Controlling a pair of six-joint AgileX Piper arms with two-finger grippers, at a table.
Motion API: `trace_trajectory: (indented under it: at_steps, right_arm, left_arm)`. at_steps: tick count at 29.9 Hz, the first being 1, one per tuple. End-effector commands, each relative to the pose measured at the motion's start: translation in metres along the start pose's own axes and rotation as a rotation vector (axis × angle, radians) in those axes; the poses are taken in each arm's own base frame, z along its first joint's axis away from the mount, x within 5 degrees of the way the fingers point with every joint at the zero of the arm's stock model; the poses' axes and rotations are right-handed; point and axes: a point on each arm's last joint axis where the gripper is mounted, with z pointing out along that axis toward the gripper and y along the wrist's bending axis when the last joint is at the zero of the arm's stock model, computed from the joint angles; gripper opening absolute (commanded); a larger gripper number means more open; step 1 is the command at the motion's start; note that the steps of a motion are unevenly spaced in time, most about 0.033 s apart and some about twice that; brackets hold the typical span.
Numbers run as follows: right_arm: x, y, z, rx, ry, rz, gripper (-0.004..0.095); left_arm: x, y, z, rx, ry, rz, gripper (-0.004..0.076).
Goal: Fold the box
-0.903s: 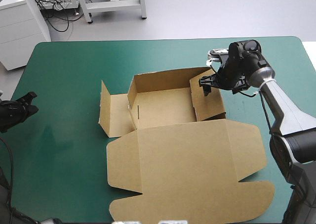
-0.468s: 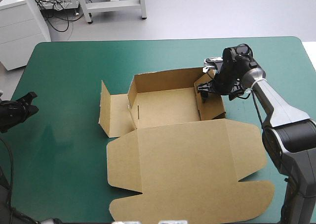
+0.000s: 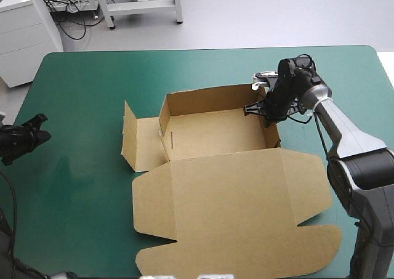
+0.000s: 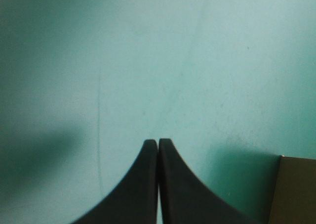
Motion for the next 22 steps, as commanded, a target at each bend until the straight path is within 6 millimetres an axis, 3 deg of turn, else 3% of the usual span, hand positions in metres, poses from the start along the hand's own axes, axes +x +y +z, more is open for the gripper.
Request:
trace_trajectory:
  at_steps: [1,5,10,15,22]
  right_arm:
    - [0.002,0.001,-0.036,-0.007,-0.078,-0.033,-0.0004]
    - [0.007,-0.001,-0.06,0.041,-0.133,-0.077,-0.0004]
    - [0.026,0.001,-0.119,0.054,-0.272,-0.089,-0.0004]
    - [0.059,0.004,-0.185,0.036,-0.434,-0.09,-0.0004]
    - [0.105,0.014,-0.246,-0.066,-0.597,-0.096,-0.0004]
  left_arm:
    - [-0.006,-0.02,-0.014,0.093,-0.055,0.039,-0.0032]
    - [-0.004,-0.025,-0.015,0.146,-0.036,0.091,-0.0032]
    - [-0.001,-0.027,-0.015,0.169,-0.001,0.098,-0.0032]
    - [0.002,-0.03,-0.015,0.206,0.026,0.089,-0.0032]
    - [0.004,-0.032,-0.016,0.226,0.042,0.086,-0.0032]
